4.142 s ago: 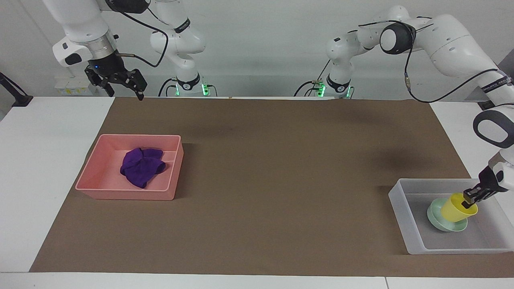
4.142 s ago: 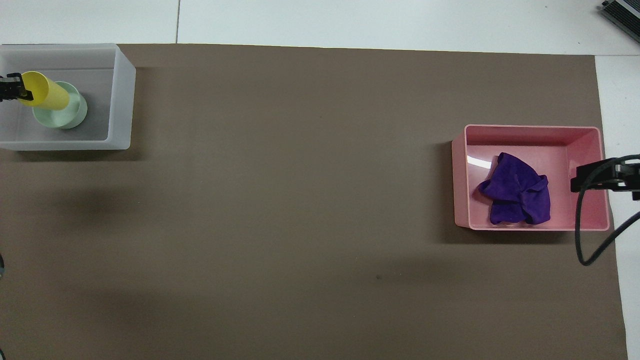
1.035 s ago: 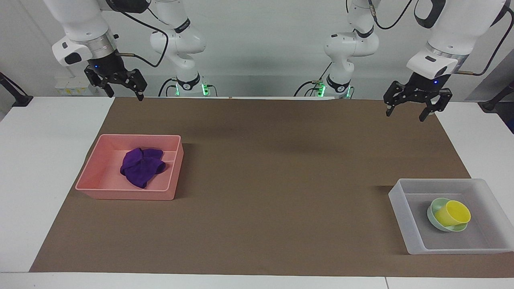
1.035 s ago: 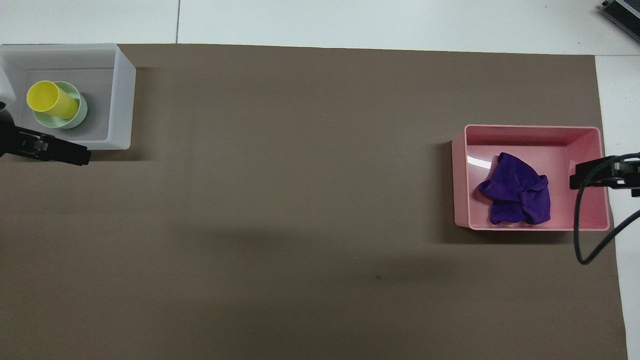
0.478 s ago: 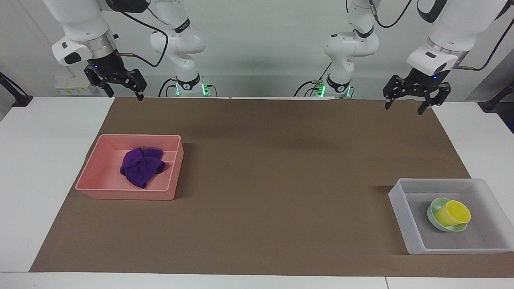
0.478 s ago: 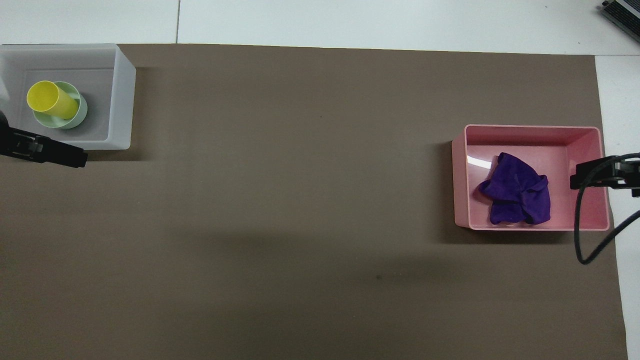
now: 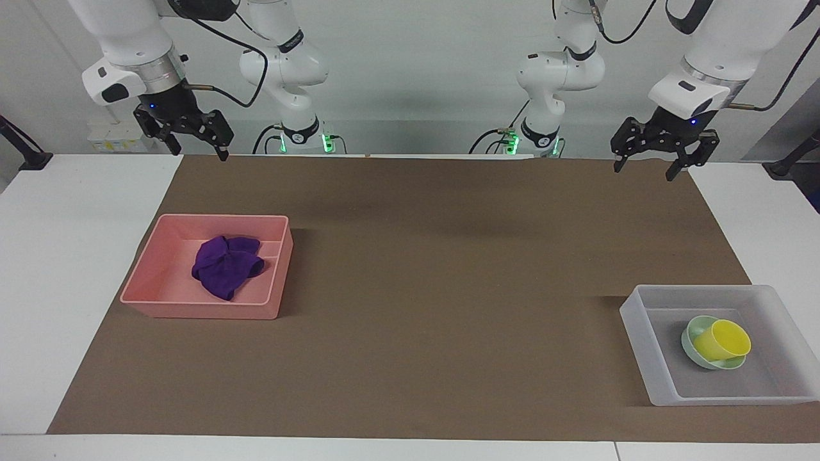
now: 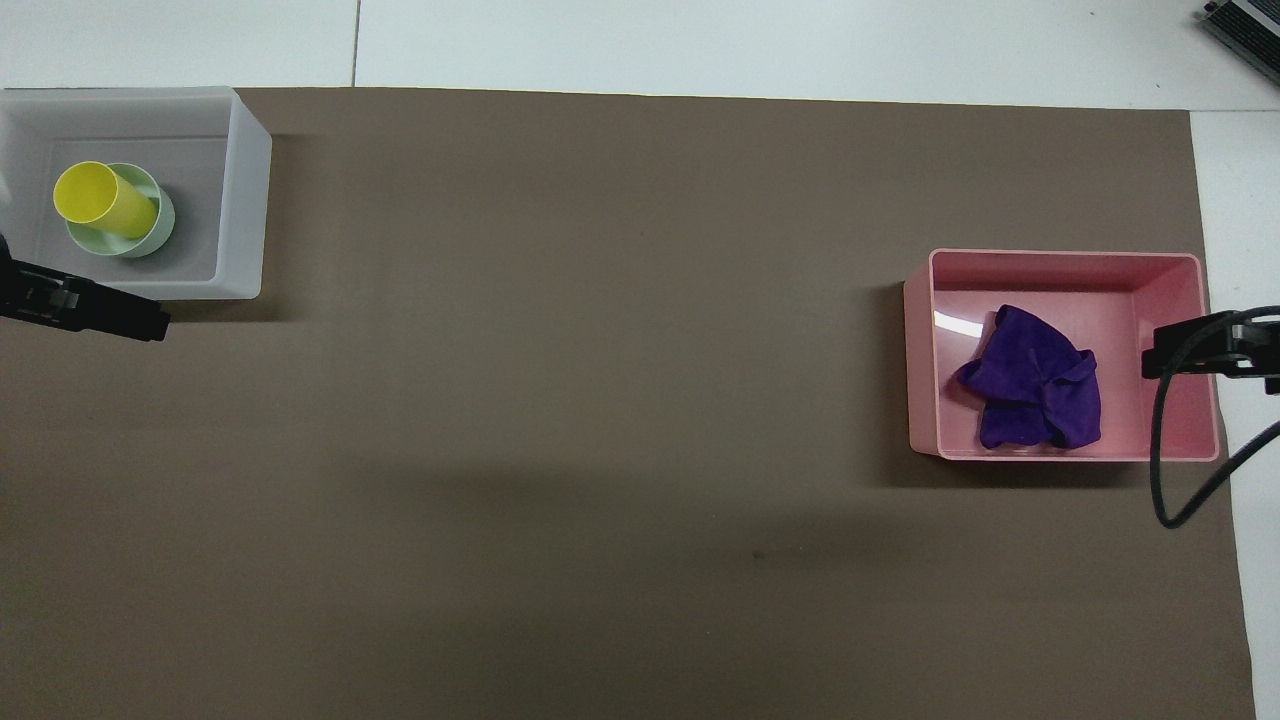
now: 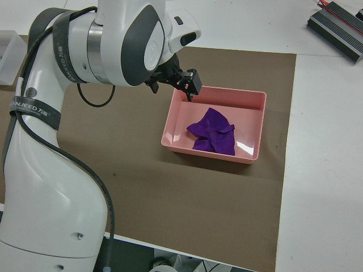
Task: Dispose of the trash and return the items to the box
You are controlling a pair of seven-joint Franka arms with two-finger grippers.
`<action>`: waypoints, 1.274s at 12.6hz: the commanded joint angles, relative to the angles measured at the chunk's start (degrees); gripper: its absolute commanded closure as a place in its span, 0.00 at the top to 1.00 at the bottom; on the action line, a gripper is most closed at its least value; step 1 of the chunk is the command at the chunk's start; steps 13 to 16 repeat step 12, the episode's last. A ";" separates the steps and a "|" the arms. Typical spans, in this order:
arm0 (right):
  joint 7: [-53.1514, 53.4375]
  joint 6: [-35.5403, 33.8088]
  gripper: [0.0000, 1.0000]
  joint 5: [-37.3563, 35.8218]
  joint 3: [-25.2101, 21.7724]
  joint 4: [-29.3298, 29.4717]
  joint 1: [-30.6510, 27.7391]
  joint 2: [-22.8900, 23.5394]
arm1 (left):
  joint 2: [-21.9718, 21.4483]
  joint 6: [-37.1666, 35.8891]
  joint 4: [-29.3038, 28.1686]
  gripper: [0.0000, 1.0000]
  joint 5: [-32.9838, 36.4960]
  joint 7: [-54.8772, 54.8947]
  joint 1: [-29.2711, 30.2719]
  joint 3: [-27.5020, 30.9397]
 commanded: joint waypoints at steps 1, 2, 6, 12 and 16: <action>-1.72 1.38 1.00 0.64 0.06 -1.22 -0.67 -1.16 | 0.05 -1.02 0.32 1.00 0.52 -0.56 -0.34 1.12; -1.81 1.38 1.00 0.55 0.06 -1.22 -0.67 -1.16 | 0.05 -1.19 0.32 1.00 0.78 -0.73 -0.25 1.12; -1.72 1.38 1.00 0.64 0.06 -1.22 -0.67 -1.16 | -0.12 -1.72 0.14 1.00 0.43 -2.14 0.36 1.12; -1.72 1.21 1.00 0.55 0.06 -1.13 -0.67 -1.16 | -0.21 -2.69 0.05 1.00 0.34 -1.97 1.41 1.12; -1.72 1.21 1.00 0.55 0.06 -1.13 -0.67 -1.16 | -0.21 -2.69 0.05 1.00 0.34 -1.97 1.41 1.12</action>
